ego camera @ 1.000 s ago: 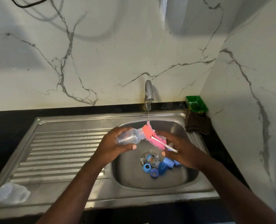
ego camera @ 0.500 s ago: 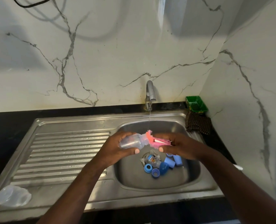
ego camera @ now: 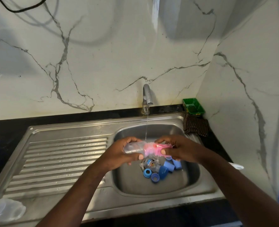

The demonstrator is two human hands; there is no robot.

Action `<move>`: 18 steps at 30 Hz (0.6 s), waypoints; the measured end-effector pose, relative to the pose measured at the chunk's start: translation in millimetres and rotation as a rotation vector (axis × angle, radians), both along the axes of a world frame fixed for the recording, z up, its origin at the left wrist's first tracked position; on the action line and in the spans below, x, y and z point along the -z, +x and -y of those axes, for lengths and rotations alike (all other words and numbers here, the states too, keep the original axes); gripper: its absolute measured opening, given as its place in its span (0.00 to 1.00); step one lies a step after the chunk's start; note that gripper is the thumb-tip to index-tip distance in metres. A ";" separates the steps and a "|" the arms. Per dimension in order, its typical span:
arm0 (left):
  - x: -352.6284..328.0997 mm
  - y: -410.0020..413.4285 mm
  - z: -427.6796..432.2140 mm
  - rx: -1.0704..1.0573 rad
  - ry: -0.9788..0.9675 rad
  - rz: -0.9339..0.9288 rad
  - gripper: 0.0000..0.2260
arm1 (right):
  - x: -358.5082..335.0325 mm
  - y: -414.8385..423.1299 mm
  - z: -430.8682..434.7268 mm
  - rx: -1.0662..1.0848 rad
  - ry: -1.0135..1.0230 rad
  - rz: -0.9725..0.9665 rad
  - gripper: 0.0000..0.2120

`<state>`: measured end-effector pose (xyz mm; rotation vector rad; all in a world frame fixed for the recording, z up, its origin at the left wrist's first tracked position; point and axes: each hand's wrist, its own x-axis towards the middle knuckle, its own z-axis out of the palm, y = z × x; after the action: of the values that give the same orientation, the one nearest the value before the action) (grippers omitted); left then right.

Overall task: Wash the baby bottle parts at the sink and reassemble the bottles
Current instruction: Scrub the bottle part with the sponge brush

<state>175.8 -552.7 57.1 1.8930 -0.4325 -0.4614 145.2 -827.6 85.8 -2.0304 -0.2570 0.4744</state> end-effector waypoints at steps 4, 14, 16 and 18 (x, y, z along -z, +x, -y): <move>-5.1 2.2 3.7 0.072 0.054 -0.008 0.20 | 5.5 -2.3 -2.1 0.078 -0.004 0.081 0.10; -10.5 2.0 6.7 0.096 -0.018 -0.085 0.21 | -16.8 5.4 -13.1 -0.190 -0.368 0.303 0.19; -13.6 3.8 4.1 0.052 0.015 -0.038 0.25 | -16.5 8.2 -7.9 -0.138 -0.407 0.274 0.24; -16.9 6.0 -0.9 0.005 -0.014 -0.015 0.27 | -17.6 7.4 2.6 -0.114 -0.449 0.269 0.23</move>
<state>181.9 -551.8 74.0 1.8741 -0.4299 -0.4741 152.6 -830.3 103.3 -2.5332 -0.4650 0.3479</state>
